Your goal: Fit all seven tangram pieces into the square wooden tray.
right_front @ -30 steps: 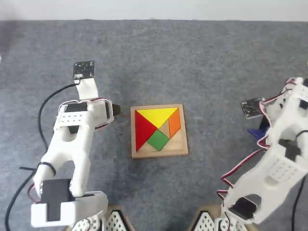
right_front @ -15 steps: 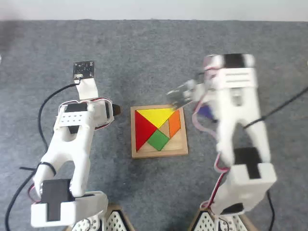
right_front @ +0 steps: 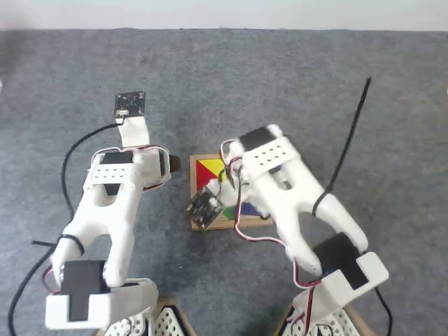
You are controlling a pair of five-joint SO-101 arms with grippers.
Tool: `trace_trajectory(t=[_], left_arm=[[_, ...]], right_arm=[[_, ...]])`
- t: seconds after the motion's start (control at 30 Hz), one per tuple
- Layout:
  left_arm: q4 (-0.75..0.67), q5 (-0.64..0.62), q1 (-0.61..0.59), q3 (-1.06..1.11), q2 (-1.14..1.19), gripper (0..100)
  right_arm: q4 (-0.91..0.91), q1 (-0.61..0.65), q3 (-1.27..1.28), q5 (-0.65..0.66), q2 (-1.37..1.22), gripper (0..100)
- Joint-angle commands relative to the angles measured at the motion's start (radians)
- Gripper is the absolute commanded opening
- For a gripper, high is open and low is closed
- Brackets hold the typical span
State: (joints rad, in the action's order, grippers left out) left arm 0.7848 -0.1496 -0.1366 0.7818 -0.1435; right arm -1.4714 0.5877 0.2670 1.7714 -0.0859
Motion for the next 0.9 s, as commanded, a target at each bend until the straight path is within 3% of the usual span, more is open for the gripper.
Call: trace_trajectory(t=[0.0,0.4,0.53,0.87], left_arm=[[-0.015,-0.009,0.008,-0.007,-0.037,27],[-0.011,-0.009,0.008,-0.005,-0.037,27],[-0.011,-0.009,0.008,-0.005,-0.037,27],[-0.011,-0.009,0.008,-0.004,-0.037,27]], right_arm=[[0.013,0.047,0.006,-0.008,0.058,15.8],[0.039,0.018,0.002,0.112,0.025,18.5],[0.068,-0.018,-0.003,0.112,0.008,26.0],[0.084,-0.027,-0.026,0.095,0.012,26.3]])
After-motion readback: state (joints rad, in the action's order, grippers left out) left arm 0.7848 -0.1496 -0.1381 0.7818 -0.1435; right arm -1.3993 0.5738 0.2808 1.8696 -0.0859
